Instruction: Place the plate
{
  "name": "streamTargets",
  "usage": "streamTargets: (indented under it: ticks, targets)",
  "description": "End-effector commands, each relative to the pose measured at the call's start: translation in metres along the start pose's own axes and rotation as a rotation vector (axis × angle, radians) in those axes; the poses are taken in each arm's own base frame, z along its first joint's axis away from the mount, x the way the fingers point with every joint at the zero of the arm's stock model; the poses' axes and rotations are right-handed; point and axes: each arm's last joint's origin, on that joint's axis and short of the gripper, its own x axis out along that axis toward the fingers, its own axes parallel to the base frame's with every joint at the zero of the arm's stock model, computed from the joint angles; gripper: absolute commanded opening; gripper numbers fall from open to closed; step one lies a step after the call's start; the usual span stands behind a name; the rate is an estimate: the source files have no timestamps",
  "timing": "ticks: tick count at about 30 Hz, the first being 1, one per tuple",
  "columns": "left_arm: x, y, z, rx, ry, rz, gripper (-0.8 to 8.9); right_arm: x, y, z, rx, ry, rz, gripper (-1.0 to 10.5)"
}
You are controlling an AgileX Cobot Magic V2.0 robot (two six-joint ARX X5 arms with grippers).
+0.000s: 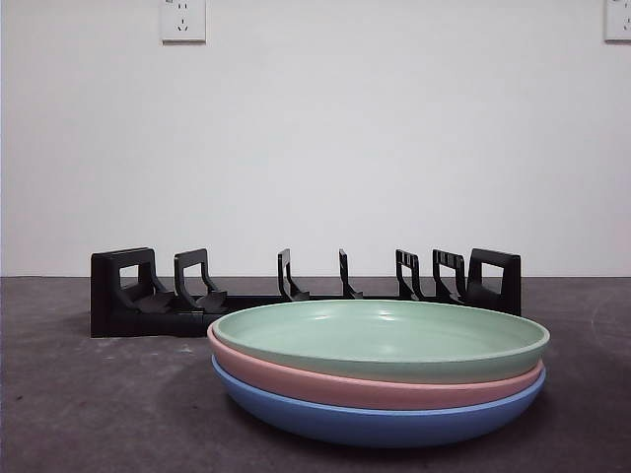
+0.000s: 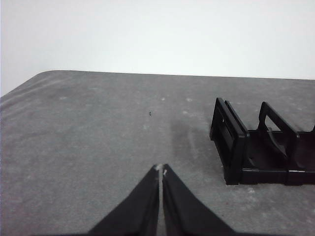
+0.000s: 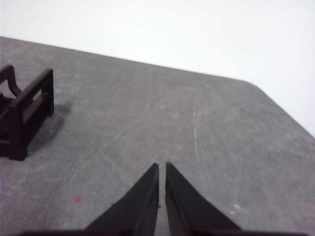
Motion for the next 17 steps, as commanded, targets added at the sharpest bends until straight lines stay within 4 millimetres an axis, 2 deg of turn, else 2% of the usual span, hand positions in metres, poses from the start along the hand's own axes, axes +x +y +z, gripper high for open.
streamTargets:
  ticks: [1,17]
  targets:
    - [0.0014,0.0003,-0.0055,-0.006,0.011,0.001,0.08,0.0005,-0.0002,-0.0010,0.029,0.000,-0.005,0.2]
    - [0.0014,0.0003,-0.0055,-0.006,0.010,0.001,0.08,0.0004,-0.0003,0.0000,0.029,-0.009,-0.007,0.2]
